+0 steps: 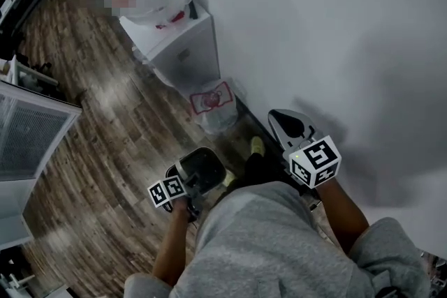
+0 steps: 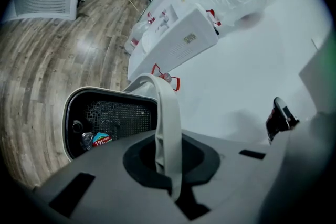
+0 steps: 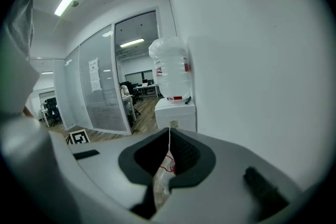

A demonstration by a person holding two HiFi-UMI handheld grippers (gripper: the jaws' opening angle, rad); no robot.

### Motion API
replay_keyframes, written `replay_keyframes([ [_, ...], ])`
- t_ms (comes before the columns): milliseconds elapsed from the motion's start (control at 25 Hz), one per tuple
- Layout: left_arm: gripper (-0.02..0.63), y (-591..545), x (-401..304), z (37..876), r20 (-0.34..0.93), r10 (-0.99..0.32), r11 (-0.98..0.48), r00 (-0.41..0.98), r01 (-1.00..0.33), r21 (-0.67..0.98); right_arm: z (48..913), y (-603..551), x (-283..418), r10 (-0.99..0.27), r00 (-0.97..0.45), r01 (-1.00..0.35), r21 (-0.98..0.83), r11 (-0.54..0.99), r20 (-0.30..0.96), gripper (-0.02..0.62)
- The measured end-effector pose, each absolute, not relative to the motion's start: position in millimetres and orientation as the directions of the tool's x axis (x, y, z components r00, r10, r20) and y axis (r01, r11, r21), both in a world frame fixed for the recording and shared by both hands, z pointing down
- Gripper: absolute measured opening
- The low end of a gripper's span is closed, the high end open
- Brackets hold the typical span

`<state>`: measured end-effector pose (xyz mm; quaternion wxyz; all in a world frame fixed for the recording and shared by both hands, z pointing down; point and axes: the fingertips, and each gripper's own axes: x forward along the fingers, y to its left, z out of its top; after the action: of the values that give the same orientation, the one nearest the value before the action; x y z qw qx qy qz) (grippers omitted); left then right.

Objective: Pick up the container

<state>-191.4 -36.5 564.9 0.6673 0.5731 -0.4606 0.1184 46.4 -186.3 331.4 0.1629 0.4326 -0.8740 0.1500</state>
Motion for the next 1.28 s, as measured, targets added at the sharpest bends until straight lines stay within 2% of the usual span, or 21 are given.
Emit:
replay_keyframes([
  [520, 0.015, -21, -208, 558, 0.741, -0.422, 0.362, 0.522, -0.653, 0.666, 309, -171, 53, -0.763, -0.538, -0.836, -0.114, 0.536, 0.357, 0.026],
  [1280, 0.015, -7, -214, 569, 0.746, -0.417, 0.384, 0.519, -0.643, 0.662, 314, -156, 60, -0.789, -0.497, -0.862, -0.099, 0.498, 0.36, 0.025],
])
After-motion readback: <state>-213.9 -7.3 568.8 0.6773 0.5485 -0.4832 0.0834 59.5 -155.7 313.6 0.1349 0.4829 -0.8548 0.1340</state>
